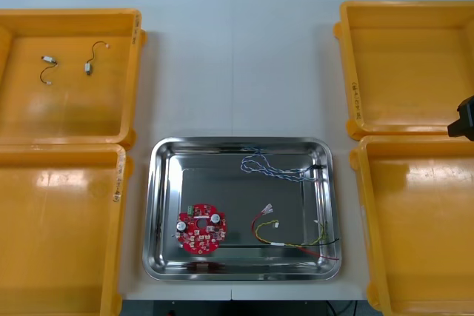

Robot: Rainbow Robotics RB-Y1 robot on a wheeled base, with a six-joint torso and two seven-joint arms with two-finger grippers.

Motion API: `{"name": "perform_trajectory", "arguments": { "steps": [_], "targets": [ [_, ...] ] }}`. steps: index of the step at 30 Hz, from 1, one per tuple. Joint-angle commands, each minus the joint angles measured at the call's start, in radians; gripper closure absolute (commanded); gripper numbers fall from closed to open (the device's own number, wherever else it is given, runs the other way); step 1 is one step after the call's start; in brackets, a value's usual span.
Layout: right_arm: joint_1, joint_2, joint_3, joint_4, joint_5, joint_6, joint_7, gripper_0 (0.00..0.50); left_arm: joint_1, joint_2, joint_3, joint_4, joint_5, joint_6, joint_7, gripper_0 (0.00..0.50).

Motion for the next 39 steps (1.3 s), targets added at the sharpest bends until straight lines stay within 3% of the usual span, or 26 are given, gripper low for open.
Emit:
{"name": "perform_trajectory", "arguments": {
  "steps": [1, 11, 16, 20, 30, 39],
  "targets": [
    [0.005, -0.043, -0.032, -0.024, -0.001, -0.001, 0.024, 0.0, -0.061, -0.035, -0.009, -0.005, -0.062, -0.043, 0.078, 0.0],
    [0.005, -0.043, -0.032, -0.024, -0.001, -0.001, 0.024, 0.0, -0.066, -0.219, -0.006, -0.025, -0.177, -0.152, 0.155, 0.0],
    [0.005, -0.043, -0.032, -0.024, -0.001, -0.001, 0.024, 0.0, -0.08, -0.353, -0.008, -0.023, -0.298, -0.224, 0.199, 0.0],
    [0.005, -0.043, -0.032, -0.024, -0.001, -0.001, 0.024, 0.0, -0.081, -0.402, -0.02, -0.012, -0.358, -0.263, 0.228, 0.0],
    [0.005, -0.043, -0.032, -0.024, -0.001, -0.001, 0.024, 0.0, -0.141, -0.411, -0.13, 0.158, -0.368, -0.428, 0.328, 0.0],
    [0.005, -0.043, -0.032, -0.024, -0.001, -0.001, 0.024, 0.0, -0.14, -0.376, -0.14, 0.175, -0.372, -0.453, 0.293, 0.0]
  ]
}}
